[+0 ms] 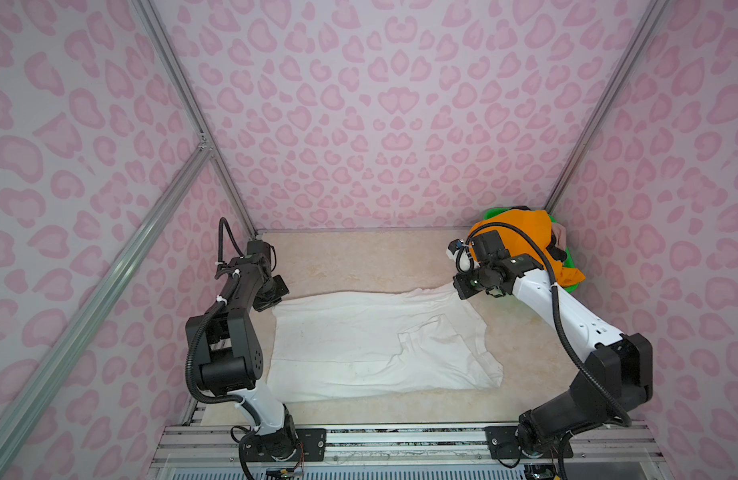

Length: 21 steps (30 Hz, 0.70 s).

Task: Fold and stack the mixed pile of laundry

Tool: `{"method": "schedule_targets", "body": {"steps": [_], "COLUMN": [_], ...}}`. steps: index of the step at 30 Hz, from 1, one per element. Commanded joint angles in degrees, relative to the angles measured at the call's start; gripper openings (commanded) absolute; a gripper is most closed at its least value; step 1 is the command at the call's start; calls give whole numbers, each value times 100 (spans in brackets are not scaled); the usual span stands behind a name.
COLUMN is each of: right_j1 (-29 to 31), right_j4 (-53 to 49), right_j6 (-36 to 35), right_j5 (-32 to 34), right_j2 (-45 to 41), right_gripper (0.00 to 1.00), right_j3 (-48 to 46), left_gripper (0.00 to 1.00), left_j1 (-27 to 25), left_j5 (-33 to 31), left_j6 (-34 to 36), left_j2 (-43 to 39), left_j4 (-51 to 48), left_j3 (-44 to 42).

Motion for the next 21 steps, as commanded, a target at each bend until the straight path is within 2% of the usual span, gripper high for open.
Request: {"method": "schedule_targets", "body": {"steps": [1, 8, 12, 21], "right_j1": [218, 953, 1048, 1077], "right_j4": [-246, -392, -223, -293], "right_j6": [456, 1372, 1735, 1873], "right_j5": [469, 923, 1026, 422], "right_j2": [-447, -1731, -2259, -2373], "right_gripper": [0, 0, 0, 0], "right_j3": [-498, -1631, -2207, -2722], "left_gripper": [3, 3, 3, 4], "left_j1": [23, 62, 75, 153], "left_j5": [-20, -260, -212, -300], "left_j6": [-318, -743, -843, -908], "left_j2": [-368, -879, -982, -1008], "left_j4": [-403, -467, -426, -449], "left_j3": [-270, -1279, -1616, -1792]}}
